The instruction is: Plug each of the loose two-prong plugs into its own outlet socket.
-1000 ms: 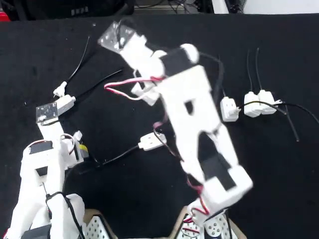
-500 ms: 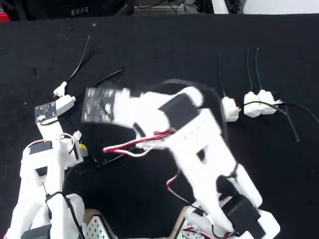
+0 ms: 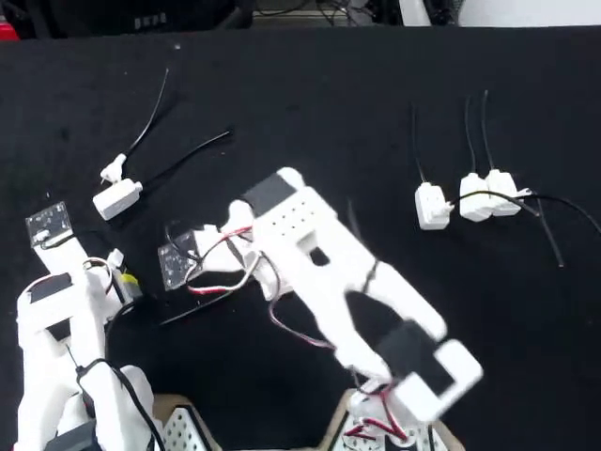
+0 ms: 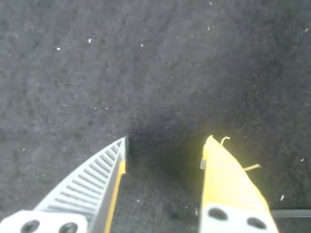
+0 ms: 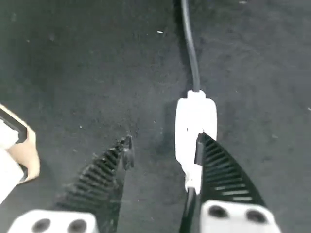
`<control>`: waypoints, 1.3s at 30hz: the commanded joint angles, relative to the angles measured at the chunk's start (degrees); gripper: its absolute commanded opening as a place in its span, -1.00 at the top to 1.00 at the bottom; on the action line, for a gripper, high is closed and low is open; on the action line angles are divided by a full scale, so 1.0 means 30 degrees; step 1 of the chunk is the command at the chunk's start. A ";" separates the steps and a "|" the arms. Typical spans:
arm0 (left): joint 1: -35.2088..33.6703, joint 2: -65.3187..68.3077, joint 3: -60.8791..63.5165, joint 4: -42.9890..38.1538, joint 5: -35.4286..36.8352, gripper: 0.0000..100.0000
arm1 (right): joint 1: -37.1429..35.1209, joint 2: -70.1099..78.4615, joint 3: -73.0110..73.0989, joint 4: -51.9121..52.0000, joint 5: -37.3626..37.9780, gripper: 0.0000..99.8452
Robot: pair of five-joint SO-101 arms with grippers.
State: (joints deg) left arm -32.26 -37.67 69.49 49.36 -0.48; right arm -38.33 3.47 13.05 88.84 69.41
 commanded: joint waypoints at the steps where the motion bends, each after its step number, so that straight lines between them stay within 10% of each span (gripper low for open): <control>1: -0.0015 -0.0381 -0.1011 -0.0117 0.0088 0.49 | 0.1612 0.1832 -0.1158 -0.0469 0.0410 0.61; 34: 0.0044 -0.0381 -0.1040 -0.0147 0.0059 0.49 | 0.2667 0.5231 -0.0044 -0.3839 -0.0674 0.39; 39: 0.0044 -0.0381 -0.1040 -0.0147 0.0059 0.49 | 0.4571 0.5348 -0.0015 -0.6330 -0.1729 0.92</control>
State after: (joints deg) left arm -32.18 -37.67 69.49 49.36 -0.48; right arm -29.27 19.47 13.14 74.15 67.30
